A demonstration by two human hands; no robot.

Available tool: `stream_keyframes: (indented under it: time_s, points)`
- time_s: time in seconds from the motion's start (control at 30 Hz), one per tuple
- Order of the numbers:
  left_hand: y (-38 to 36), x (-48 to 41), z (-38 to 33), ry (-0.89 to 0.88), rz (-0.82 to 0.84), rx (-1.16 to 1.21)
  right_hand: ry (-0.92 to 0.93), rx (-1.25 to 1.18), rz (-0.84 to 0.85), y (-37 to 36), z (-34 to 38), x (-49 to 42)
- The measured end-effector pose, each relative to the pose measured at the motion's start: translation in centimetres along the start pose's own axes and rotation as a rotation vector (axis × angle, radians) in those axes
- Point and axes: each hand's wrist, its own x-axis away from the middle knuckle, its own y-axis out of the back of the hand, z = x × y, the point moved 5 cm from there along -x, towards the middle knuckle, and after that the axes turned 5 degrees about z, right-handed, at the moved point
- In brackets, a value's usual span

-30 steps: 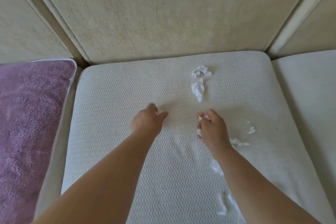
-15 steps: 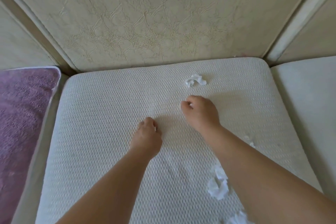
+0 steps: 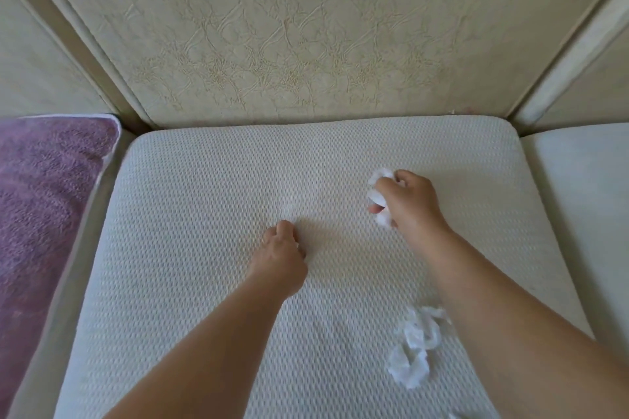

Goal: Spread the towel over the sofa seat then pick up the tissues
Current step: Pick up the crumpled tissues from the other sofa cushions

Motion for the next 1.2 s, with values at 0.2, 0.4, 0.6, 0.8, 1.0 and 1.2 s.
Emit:
stream_keyframes:
  time_s: [0.2,0.4,0.6,0.8,1.0,1.2]
  points:
    - [0.4,1.5,0.1,-0.012,-0.162,0.108,-0.098,-0.036,-0.223,9.6,-5.8,4.7]
    - [-3.3,8.2,-4.3,-0.102,-0.140,0.266,-0.007,0.673,-0.092,10.7,-8.0,9.3]
    - [-9.2,11.8,-10.1,-0.424,0.099,-0.327,0.004,0.561,-0.094,9.8,-8.4,11.4]
    - [-6.3,10.6,-7.8,-0.223,-0.147,0.182,-0.071,0.337,-0.030,10.6,-9.9,13.1]
    - [-4.7,11.1,-3.8,-0.070,-0.171,0.434,0.122,0.512,0.054,6.9,-9.5,15.3]
    - [-6.0,13.3,-4.3,-0.232,-0.037,-0.035,0.081,0.565,-0.102,7.2,-8.0,14.5]
